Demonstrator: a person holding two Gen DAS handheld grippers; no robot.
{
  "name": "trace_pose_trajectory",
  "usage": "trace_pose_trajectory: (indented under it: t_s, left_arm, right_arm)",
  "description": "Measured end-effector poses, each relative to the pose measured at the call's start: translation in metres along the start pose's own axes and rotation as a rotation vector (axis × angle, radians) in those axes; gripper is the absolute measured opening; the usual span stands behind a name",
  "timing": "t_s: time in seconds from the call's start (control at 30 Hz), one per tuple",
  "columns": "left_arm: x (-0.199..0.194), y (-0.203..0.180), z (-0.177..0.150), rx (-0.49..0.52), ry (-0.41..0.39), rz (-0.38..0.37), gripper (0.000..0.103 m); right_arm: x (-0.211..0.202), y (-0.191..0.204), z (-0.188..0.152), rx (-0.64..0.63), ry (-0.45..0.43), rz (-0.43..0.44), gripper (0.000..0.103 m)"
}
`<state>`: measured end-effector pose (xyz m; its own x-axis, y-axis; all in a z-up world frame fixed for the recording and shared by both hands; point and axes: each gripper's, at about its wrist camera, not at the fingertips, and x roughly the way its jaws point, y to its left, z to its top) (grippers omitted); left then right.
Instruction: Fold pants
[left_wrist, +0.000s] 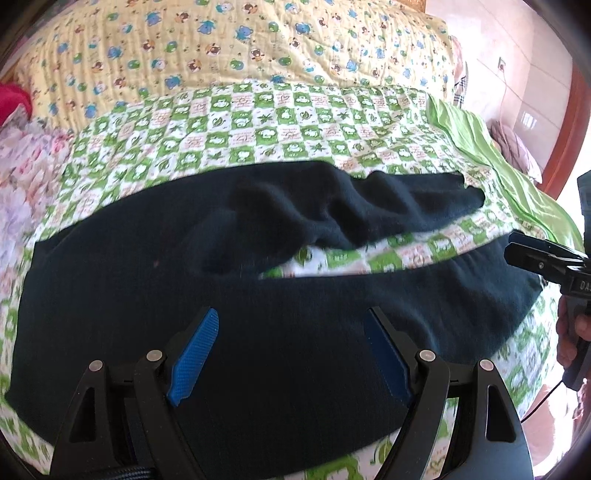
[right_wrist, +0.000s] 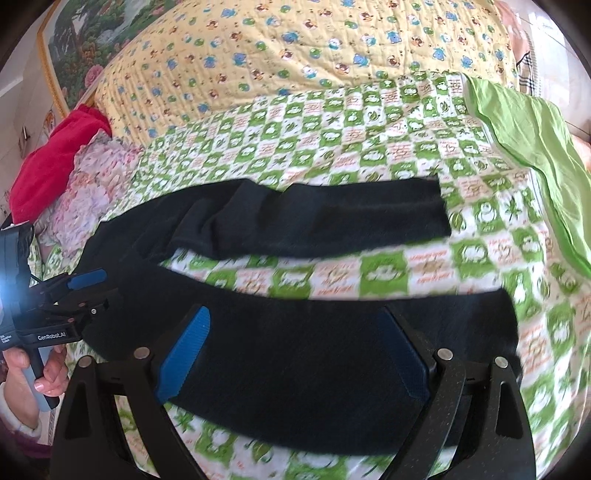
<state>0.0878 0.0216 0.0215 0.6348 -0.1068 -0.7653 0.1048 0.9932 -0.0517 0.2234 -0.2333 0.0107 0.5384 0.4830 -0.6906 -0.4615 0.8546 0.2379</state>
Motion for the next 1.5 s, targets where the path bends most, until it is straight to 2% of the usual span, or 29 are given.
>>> trace_pose_trajectory:
  t_s: [0.5,0.8,0.97,1.17,1.27,1.3,1.33,1.37,1.43,1.47,1.5]
  left_arm:
    - [0.047,0.008,0.094,0.140,0.010,-0.061,0.082]
    - [0.098,0.007,0.137,0.190,0.080,-0.126,0.082]
    - [0.135,0.005,0.156,0.261,0.139,-0.200,0.082]
    - [0.172,-0.006,0.172,0.400,0.206,-0.270,0.082]
    - [0.190,-0.012,0.175,0.437,0.275,-0.300,0.082]
    - [0.194,-0.013,0.174,0.442,0.290,-0.300,0.081]
    - [0.198,-0.014,0.173,0.447,0.312,-0.305,0.075]
    - [0.202,-0.015,0.172,0.449,0.330,-0.314,0.070]
    - [0.202,-0.016,0.171,0.443,0.342,-0.329,0.048]
    - [0.199,-0.017,0.170,0.439,0.341,-0.346,0.039]
    - [0.194,-0.018,0.169,0.435,0.343,-0.366,0.020]
  right_arm:
    - [0.029,-0.066,0.074,0.076,0.012,-0.031,0.092]
    - [0.061,-0.102,0.101,0.102,0.048,-0.053,0.092]
    - [0.082,-0.122,0.108,0.126,0.088,-0.049,0.091]
    - [0.100,-0.133,0.110,0.126,0.138,-0.020,0.081]
    - [0.105,-0.134,0.111,0.104,0.158,-0.013,0.069]
    - [0.106,-0.133,0.111,0.099,0.161,-0.011,0.061]
    - [0.107,-0.134,0.111,0.094,0.165,-0.005,0.051]
    - [0.108,-0.135,0.112,0.093,0.168,-0.001,0.045]
    - [0.108,-0.137,0.113,0.091,0.166,-0.006,0.022]
    - [0.107,-0.138,0.114,0.094,0.158,-0.013,0.018]
    - [0.104,-0.140,0.115,0.101,0.147,-0.004,0.013]
